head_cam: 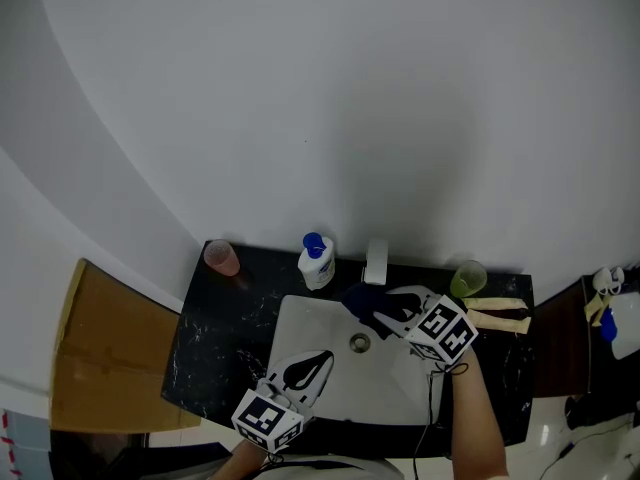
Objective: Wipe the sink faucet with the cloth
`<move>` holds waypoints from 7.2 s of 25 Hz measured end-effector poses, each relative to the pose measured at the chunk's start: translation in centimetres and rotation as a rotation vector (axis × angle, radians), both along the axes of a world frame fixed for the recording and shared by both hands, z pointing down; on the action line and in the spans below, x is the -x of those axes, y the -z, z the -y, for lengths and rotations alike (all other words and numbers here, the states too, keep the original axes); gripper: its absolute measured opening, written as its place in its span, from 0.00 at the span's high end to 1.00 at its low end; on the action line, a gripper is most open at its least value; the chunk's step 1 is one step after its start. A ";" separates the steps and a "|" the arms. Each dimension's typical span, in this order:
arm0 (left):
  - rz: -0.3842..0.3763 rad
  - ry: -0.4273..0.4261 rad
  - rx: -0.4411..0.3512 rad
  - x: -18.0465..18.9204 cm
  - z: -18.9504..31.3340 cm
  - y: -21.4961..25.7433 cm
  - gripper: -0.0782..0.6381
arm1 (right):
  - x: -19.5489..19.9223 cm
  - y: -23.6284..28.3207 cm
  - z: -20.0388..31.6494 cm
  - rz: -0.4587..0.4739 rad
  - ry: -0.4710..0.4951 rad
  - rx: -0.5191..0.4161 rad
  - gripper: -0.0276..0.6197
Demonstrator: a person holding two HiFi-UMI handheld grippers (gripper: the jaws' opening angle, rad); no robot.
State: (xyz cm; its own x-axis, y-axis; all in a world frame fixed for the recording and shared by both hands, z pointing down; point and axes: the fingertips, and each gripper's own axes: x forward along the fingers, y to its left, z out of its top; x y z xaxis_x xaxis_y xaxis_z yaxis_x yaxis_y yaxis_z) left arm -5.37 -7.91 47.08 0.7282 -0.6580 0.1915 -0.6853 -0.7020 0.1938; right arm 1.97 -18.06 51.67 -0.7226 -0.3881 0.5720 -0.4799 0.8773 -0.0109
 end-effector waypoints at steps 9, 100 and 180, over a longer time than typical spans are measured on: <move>-0.007 -0.008 -0.013 -0.5 0.3 0.4 0.89 | -2.8 0.0 4.5 0.024 -0.221 -0.033 0.76; 0.006 -0.005 -0.039 1.1 -0.3 1.6 0.89 | -3.7 2.0 4.8 0.176 -0.170 -0.189 0.77; 0.038 0.069 -0.005 1.9 -0.4 1.9 0.89 | -4.5 3.2 7.2 0.276 -0.224 -0.207 0.77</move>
